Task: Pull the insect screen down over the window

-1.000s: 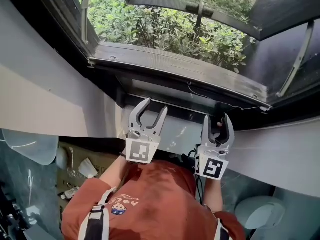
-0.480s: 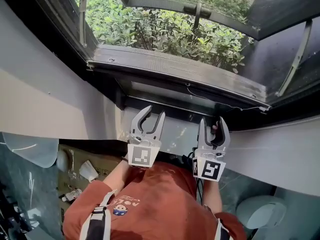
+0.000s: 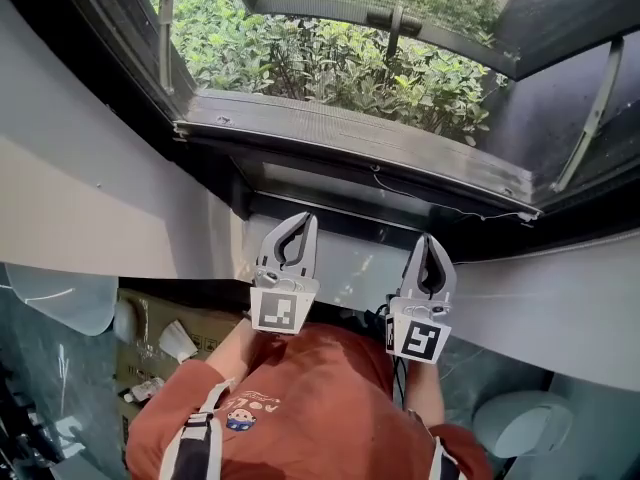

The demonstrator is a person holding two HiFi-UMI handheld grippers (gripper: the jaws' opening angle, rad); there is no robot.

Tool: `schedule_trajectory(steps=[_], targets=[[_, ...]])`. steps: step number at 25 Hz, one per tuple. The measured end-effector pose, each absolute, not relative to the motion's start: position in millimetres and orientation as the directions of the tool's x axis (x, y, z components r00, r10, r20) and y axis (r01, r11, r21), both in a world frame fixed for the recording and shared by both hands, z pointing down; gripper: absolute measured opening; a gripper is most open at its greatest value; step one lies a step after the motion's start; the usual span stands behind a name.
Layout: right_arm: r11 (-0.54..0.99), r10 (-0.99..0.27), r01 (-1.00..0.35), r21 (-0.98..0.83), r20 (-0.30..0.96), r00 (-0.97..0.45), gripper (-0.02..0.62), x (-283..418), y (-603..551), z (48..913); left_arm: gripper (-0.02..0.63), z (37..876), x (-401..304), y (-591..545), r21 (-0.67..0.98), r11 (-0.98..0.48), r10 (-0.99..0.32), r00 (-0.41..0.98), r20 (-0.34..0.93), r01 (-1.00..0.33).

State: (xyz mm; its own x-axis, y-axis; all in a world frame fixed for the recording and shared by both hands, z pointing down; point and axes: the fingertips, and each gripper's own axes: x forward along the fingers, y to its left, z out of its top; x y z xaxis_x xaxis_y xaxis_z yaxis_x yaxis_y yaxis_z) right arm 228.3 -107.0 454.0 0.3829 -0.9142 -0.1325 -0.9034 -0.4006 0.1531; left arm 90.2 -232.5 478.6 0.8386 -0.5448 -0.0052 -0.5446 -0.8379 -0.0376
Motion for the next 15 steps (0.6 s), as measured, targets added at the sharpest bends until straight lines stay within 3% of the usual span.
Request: schedule_trajectory(steps=[15], targets=[[-0.411, -0.909, -0.897, 0.161, -0.145, 0.391, 0.009, 227.7, -104.0, 448.6, 0.006, 472.4, 83.2, -233.2, -0.054, -0.83, -0.554, 0.832, -0.024, -0.555]])
